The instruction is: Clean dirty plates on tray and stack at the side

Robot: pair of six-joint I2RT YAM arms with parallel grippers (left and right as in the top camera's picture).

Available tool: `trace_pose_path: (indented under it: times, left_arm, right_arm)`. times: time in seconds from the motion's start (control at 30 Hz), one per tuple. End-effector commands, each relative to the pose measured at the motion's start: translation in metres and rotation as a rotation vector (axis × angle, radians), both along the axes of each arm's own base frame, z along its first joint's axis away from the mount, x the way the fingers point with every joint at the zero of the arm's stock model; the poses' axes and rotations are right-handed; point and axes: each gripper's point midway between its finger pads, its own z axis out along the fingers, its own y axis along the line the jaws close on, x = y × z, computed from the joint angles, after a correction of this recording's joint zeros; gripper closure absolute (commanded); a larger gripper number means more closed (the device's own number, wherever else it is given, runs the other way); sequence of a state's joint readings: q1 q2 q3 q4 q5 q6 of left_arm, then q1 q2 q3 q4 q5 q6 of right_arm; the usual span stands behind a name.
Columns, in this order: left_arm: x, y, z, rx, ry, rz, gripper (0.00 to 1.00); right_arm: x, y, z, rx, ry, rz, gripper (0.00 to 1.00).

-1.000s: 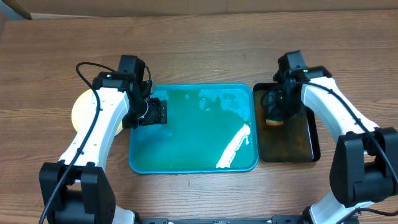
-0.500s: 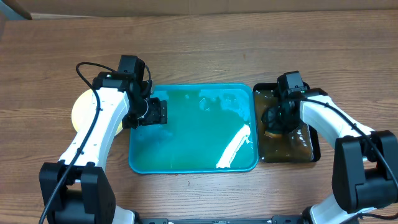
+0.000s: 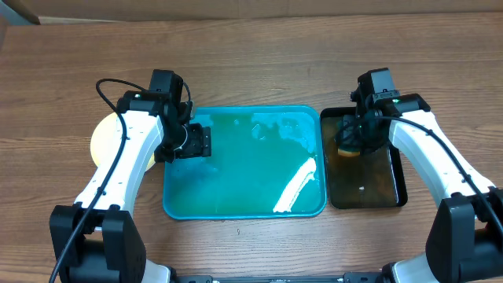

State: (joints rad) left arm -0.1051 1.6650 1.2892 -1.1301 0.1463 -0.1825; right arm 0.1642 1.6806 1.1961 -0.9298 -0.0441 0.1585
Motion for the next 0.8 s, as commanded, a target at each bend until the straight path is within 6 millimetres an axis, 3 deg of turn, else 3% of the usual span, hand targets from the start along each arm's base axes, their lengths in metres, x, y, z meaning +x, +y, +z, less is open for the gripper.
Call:
trace_pose_path:
  times: [0.0, 0.47, 0.53, 0.7, 0.77]
  left_arm:
    - [0.002, -0.004, 0.006, -0.012, -0.022, -0.027, 0.16]
    - [0.002, -0.004, 0.006, -0.012, -0.023, -0.027, 0.15]
    - [0.002, -0.004, 0.006, -0.012, -0.022, -0.027, 0.15]
    - [0.002, -0.004, 0.006, -0.012, -0.022, -0.027, 0.15]
    - [0.002, -0.004, 0.006, -0.012, -0.022, -0.027, 0.15]
  right_arm:
    - [0.002, -0.004, 0.006, -0.025, -0.021, -0.014, 0.85]
    - [-0.013, -0.011, -0.056, -0.054, 0.015, -0.018, 0.85]
    - [-0.010, -0.010, -0.056, -0.052, 0.007, -0.018, 0.74]
    - [-0.004, -0.009, -0.036, -0.049, -0.009, -0.019, 0.69]
    - [0.003, -0.008, -0.013, -0.041, -0.038, -0.019, 0.69]
